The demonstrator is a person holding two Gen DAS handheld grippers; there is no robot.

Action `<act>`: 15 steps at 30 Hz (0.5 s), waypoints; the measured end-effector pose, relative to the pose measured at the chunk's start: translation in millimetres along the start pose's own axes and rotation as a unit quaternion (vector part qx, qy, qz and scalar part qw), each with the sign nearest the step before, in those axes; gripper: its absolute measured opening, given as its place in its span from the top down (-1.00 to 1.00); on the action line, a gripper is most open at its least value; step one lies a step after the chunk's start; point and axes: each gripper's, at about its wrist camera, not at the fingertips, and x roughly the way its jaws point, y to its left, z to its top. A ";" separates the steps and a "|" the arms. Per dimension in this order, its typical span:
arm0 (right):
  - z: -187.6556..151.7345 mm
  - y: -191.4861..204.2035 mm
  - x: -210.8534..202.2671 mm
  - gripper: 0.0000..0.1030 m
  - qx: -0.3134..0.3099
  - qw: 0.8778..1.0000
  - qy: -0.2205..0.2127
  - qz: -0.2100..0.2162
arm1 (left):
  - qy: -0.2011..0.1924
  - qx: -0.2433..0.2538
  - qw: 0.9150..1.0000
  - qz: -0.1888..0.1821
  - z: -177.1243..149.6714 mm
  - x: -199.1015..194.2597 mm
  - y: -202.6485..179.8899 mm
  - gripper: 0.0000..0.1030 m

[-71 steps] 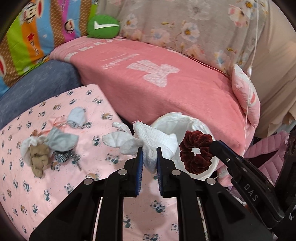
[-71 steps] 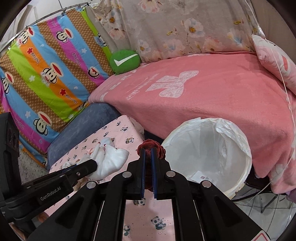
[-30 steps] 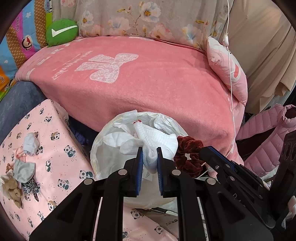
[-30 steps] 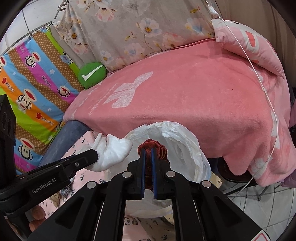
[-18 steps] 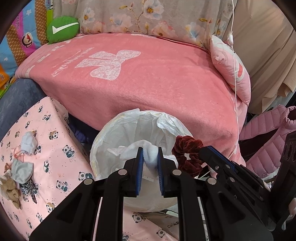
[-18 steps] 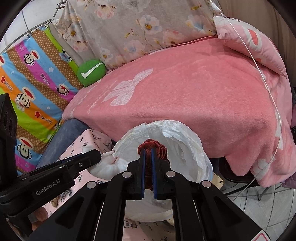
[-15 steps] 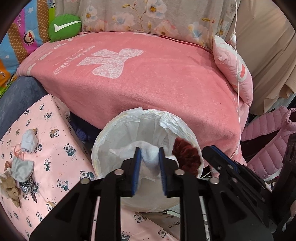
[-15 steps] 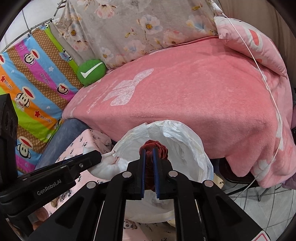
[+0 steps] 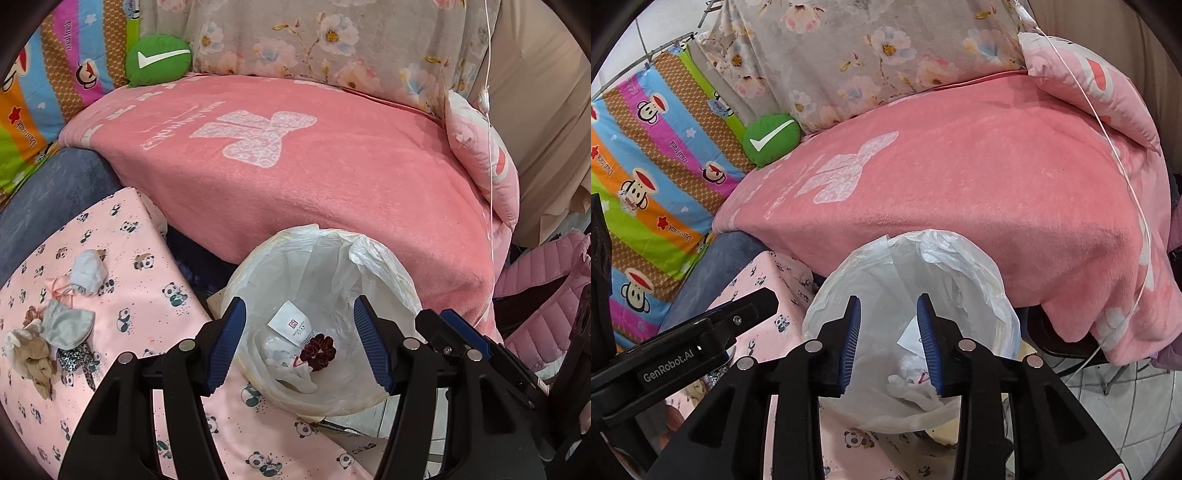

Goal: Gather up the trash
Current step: 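Withdraw both open grippers from the bin toward the table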

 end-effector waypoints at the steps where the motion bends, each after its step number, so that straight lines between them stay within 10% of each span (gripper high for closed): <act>1: -1.9 1.8 -1.5 0.29 -0.001 1.000 0.000 -0.001 | -0.002 -0.002 1.000 0.001 -1.0 -2.2 2.1 -0.13; 15: -21.9 26.6 -12.1 0.24 -0.023 1.000 0.011 0.003 | -0.013 -0.047 0.999 0.020 -21.3 -29.0 40.7 -0.13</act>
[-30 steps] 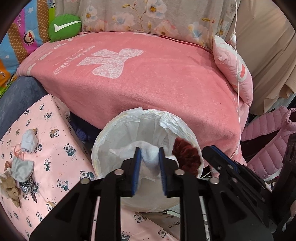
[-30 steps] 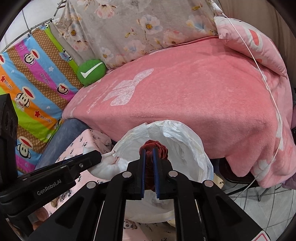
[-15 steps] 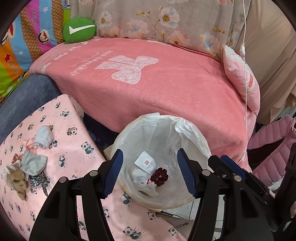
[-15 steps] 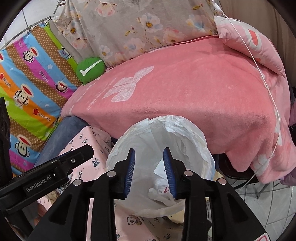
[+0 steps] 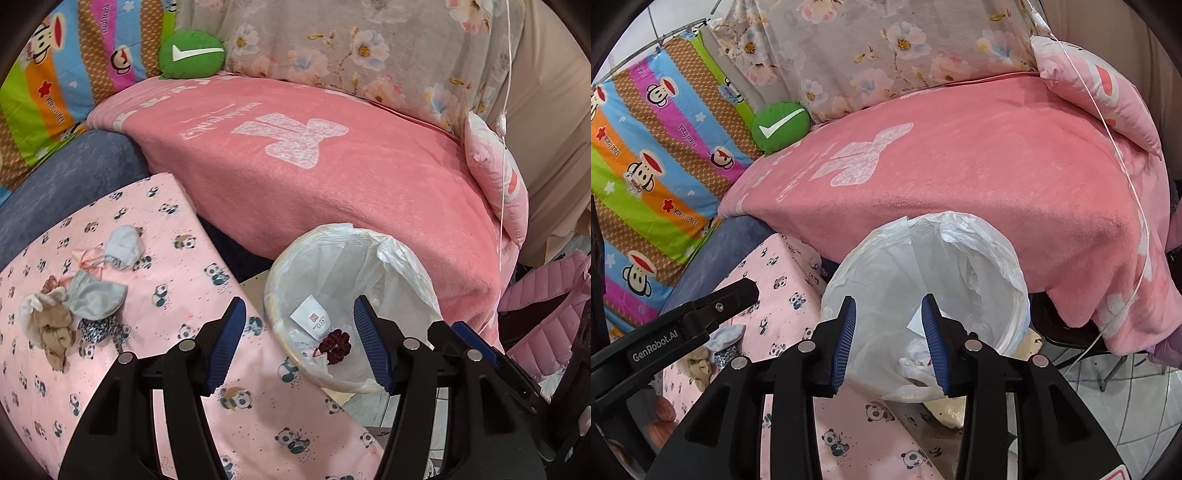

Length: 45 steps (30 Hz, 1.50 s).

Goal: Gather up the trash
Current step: 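Withdraw both open grippers from the bin toward the table, then move both open grippers over the pile of socks on the table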

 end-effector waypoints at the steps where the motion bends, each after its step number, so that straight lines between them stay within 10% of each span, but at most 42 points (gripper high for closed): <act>1: -0.5 2.3 0.2 0.24 -0.002 1.000 0.001 0.000 | 0.000 -0.004 1.000 0.002 -1.6 -1.5 3.9 -0.13; 45: -85.4 207.2 54.0 0.24 -0.167 0.979 0.084 0.079 | -0.009 -0.168 0.974 0.153 -67.6 -51.5 260.8 -0.13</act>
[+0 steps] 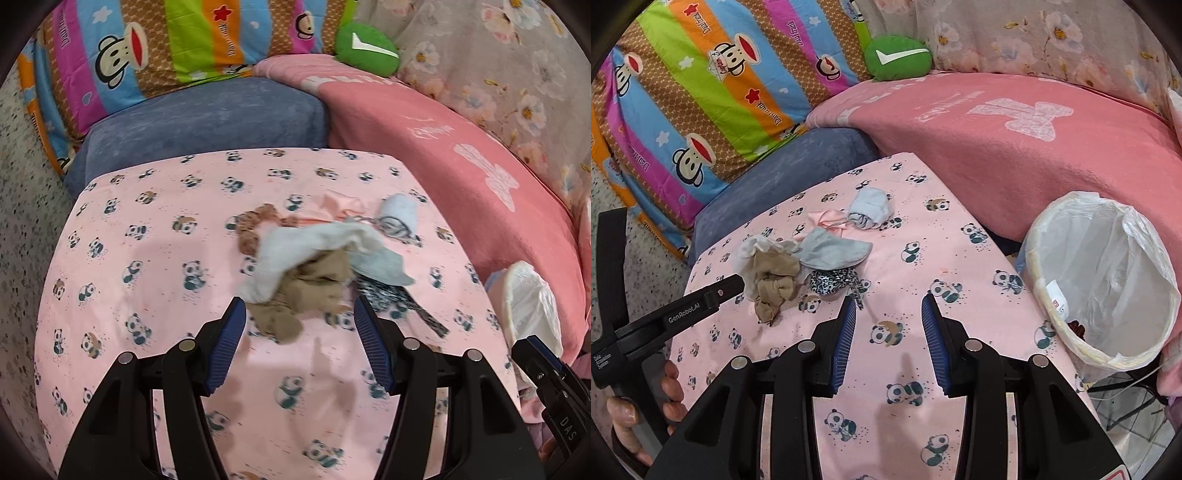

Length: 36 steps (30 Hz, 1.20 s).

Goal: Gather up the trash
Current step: 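Move both open grippers over the pile of socks on the table, then grasp the white knit sock with the left gripper while the right gripper grasps the leopard-print scrunchie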

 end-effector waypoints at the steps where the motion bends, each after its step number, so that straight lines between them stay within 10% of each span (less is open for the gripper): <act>1: 1.2 4.7 6.2 0.24 -0.003 1.000 0.004 0.000 | 0.001 -0.003 1.000 0.002 2.0 2.3 4.0 -0.13; 16: 9.2 49.5 84.2 0.34 -0.038 0.998 0.056 0.007 | 0.014 -0.002 0.999 -0.048 16.9 34.5 25.2 -0.09; 24: 4.3 52.1 108.2 0.89 -0.051 0.995 0.085 0.006 | 0.025 -0.015 0.996 -0.079 17.8 39.1 31.5 0.69; 36: 6.0 56.9 81.5 0.96 -0.067 0.997 0.042 0.020 | -0.005 -0.016 0.996 -0.083 22.7 2.5 23.5 0.86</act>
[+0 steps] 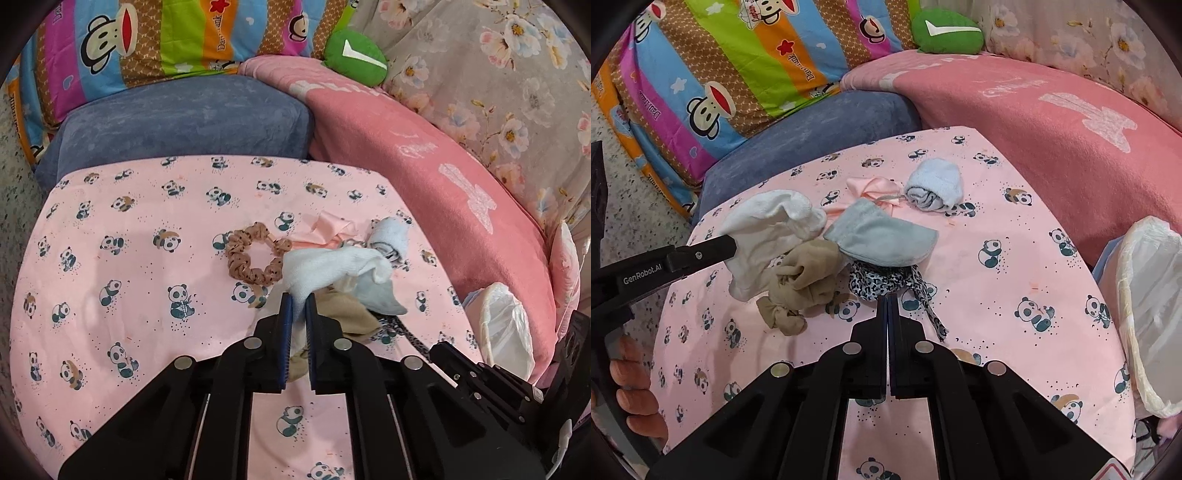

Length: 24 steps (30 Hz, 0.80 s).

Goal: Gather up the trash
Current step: 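Grasp the white knit sock with the left gripper while the right gripper grasps the leopard-print scrunchie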

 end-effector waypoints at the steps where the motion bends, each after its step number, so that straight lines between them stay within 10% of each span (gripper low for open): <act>1: 0.9 -0.8 -4.2 0.96 0.002 1.000 -0.004 0.000 | -0.004 0.000 1.000 0.000 1.1 -4.2 -2.1 0.86; 15: 9.3 -17.4 20.7 0.64 0.033 0.999 0.035 -0.006 | -0.035 0.010 0.999 -0.008 11.3 -29.7 -21.4 0.86; 24: -1.3 -24.3 31.0 0.95 0.030 0.998 0.048 0.001 | -0.030 0.016 0.999 -0.010 9.2 -26.9 -29.0 0.86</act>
